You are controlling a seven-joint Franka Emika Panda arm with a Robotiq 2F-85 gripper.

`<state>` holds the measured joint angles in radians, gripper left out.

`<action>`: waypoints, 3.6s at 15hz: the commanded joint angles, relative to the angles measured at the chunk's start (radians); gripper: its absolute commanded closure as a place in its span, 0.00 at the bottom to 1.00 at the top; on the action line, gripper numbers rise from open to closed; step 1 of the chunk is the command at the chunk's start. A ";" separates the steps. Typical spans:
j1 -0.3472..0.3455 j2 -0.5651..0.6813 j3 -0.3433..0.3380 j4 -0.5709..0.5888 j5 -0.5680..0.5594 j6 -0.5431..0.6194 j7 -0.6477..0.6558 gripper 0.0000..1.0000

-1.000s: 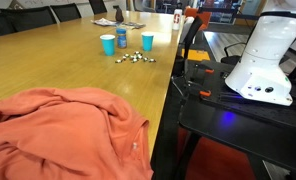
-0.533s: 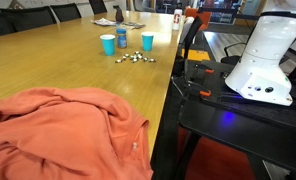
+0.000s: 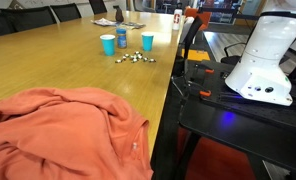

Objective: Uncover the jar and put the lid on the table

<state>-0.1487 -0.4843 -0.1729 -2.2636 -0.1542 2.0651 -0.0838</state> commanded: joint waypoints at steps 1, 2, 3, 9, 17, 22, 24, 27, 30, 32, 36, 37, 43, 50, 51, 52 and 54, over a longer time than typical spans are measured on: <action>-0.003 0.165 0.002 0.076 0.023 0.193 0.060 0.00; -0.003 0.222 0.001 0.105 0.037 0.236 0.079 0.00; -0.003 0.272 0.001 0.132 0.048 0.268 0.093 0.00; -0.013 0.590 -0.001 0.386 0.084 0.315 0.189 0.00; -0.008 0.693 -0.004 0.473 0.056 0.315 0.208 0.00; -0.028 0.781 0.001 0.530 0.117 0.354 0.186 0.00; -0.041 0.848 0.014 0.557 0.179 0.416 0.168 0.00; -0.054 0.974 0.030 0.619 0.238 0.521 0.171 0.00; -0.055 1.083 0.027 0.691 0.242 0.520 0.196 0.00; -0.056 1.146 0.023 0.745 0.239 0.509 0.206 0.00; -0.060 1.252 0.010 0.848 0.229 0.504 0.231 0.00; -0.063 1.276 0.011 0.875 0.230 0.496 0.233 0.00; -0.064 1.377 -0.003 0.989 0.220 0.472 0.249 0.00; -0.066 1.454 -0.005 1.075 0.218 0.455 0.259 0.00; -0.066 1.461 -0.004 1.083 0.218 0.452 0.259 0.00; -0.066 1.469 -0.005 1.091 0.217 0.448 0.259 0.00; -0.064 1.482 -0.007 1.106 0.215 0.444 0.261 0.00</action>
<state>-0.2147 0.9668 -0.1720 -1.2204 0.0692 2.5597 0.1464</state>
